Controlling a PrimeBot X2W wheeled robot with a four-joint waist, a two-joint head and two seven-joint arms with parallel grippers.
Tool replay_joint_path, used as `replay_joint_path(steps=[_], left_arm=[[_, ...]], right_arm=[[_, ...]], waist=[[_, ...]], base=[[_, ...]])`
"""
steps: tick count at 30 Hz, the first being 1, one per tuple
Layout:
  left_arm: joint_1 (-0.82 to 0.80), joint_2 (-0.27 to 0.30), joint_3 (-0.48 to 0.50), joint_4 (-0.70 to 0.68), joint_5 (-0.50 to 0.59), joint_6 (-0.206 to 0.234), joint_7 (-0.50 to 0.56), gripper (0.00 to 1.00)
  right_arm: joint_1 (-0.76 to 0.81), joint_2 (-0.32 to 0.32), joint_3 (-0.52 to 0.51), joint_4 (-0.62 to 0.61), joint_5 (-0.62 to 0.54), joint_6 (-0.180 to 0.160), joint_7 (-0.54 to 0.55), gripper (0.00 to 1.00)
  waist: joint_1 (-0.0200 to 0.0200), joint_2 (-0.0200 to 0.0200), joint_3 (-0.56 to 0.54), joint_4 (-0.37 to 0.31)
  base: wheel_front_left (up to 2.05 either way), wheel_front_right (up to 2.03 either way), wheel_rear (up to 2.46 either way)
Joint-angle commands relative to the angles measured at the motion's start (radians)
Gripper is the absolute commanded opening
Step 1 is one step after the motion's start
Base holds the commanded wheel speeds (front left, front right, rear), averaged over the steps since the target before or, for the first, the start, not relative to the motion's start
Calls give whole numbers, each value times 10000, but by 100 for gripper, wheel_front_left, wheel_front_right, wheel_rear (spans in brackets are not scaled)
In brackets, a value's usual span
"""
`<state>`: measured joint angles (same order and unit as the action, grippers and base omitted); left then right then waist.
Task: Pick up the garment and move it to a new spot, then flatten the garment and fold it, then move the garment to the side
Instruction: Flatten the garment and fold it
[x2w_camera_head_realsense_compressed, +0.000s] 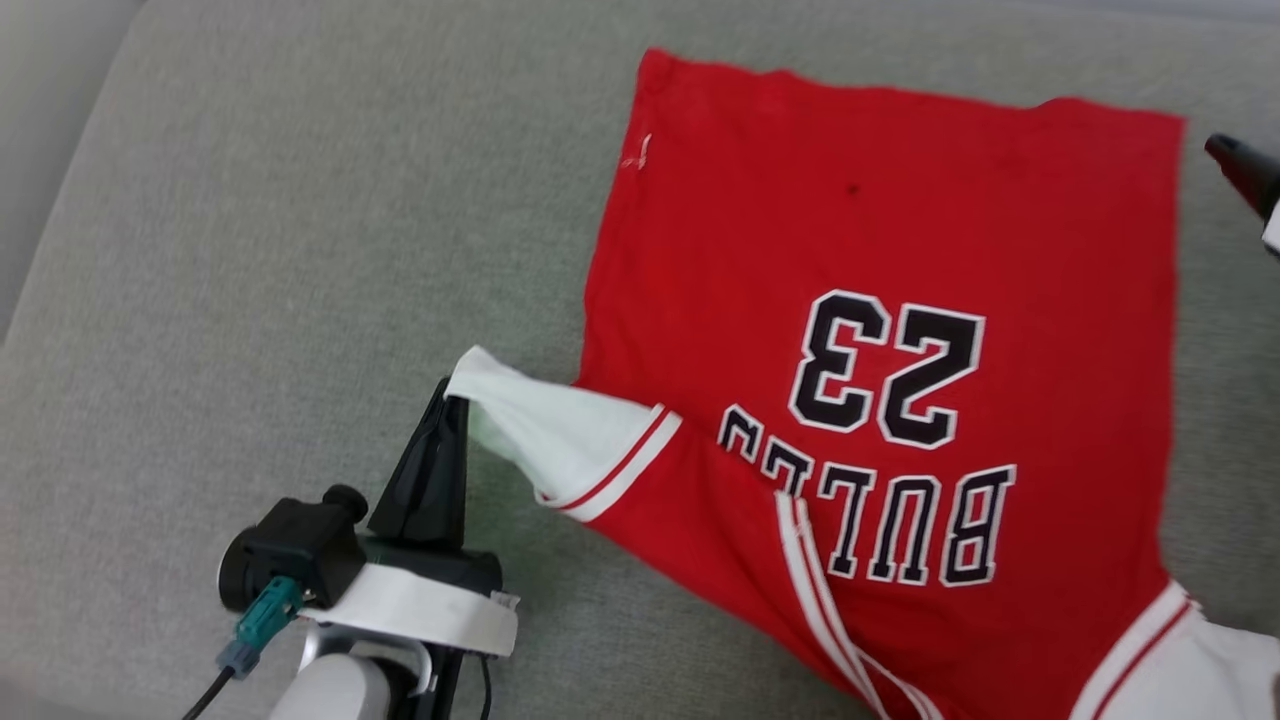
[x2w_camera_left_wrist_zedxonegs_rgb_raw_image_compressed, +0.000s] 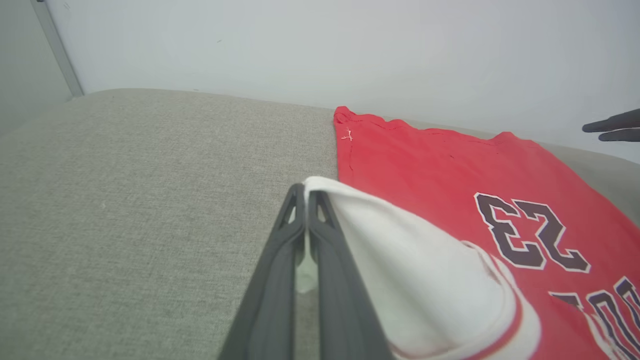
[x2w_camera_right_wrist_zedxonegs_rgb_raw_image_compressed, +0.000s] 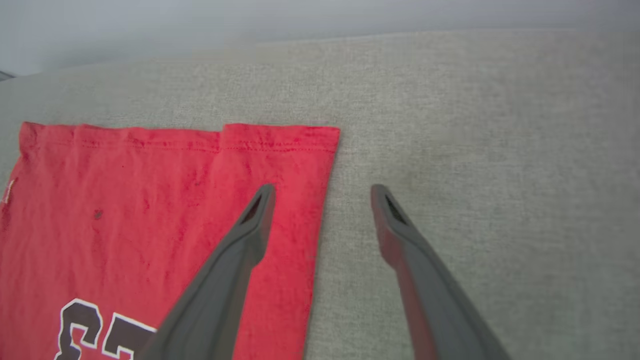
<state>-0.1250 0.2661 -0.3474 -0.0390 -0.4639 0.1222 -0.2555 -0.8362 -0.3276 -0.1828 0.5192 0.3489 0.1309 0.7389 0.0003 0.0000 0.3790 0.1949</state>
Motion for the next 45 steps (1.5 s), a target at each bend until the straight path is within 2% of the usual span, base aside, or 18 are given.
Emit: replay_joint_path(steps=[1, 6, 12, 13, 14, 15, 16, 17, 20, 25, 32, 37, 40, 45], left_arm=[[-233, -71, -4, -66, 78, -57, -47, 0], [-723, -284, -112, -311, 310, -329, -97, 0], [-808, -477, -81, -440, 455, -494, -112, 0], [-796, -506, -59, -454, 478, -496, -114, 0], [-780, -528, -27, -459, 490, -517, -115, 0], [-780, -528, -27, -459, 490, -517, -115, 0], [-760, -544, 1, -458, 490, -530, -116, 0], [-746, -563, 32, -451, 511, -557, -116, 0], [-721, -617, 107, -387, 580, -627, -118, 0], [-599, -727, 205, -197, 620, -751, -118, 0], [-42, -562, 572, 360, 707, -637, -117, 0], [591, -321, 830, 603, 633, -406, -71, 0], [962, -156, 952, 647, 574, -268, 68, 0], [1477, 100, 1164, 705, 468, -75, 300, 0]], right_arm=[[-328, -24, 37, 158, -125, -3, 316, 100], [-1320, 25, -149, 651, -836, -3, 1581, 100], [-968, 437, -606, 1551, -1172, -4, 2610, 100], [-870, 548, -675, 1674, -1203, -6, 2828, 82], [-783, 634, -752, 1739, -1233, -6, 3027, 39], [-783, 634, -752, 1739, -1233, -6, 3027, 39], [-761, 693, -823, 1749, -1245, -6, 3189, 8], [-760, 719, -879, 1702, -1268, -4, 3247, 0], [-916, 597, -863, 1302, -1248, -3, 3183, 0], [-1078, -120, -640, 532, -1146, -4, 3029, 0], [-437, -943, 398, -1051, -427, -4, 2885, 0], [1132, -1629, 929, -2543, 335, -3, 3065, 0], [2410, -1912, 875, -3457, 737, -4, 3193, 0], [5007, -1710, 357, -4635, 1094, -3, 3139, 0]], waist=[[-3, 0, 739, 607], [-3, 0, 1374, 961], [-3, 0, 1602, 1041], [-3, 0, 1614, 1037], [-3, 0, 1615, 1031], [-3, 0, 1615, 1031], [-3, 0, 1612, 1025], [-3, 0, 1602, 1018], [-3, 0, 1519, 1007], [-3, 0, 1113, 965], [-3, 0, -225, 379], [-3, 0, -1365, -299], [-3, 0, -1900, -750], [-3, 0, -2529, -1499]], base=[[0, 0, 0], [0, 0, 0], [0, 0, 0], [0, 0, 0], [0, 0, 0], [0, 0, 0], [0, 0, 0], [0, 0, 0], [0, 0, 0], [0, 0, 0], [0, 0, 0], [0, 0, 0], [0, 0, 0], [0, 0, 0]])
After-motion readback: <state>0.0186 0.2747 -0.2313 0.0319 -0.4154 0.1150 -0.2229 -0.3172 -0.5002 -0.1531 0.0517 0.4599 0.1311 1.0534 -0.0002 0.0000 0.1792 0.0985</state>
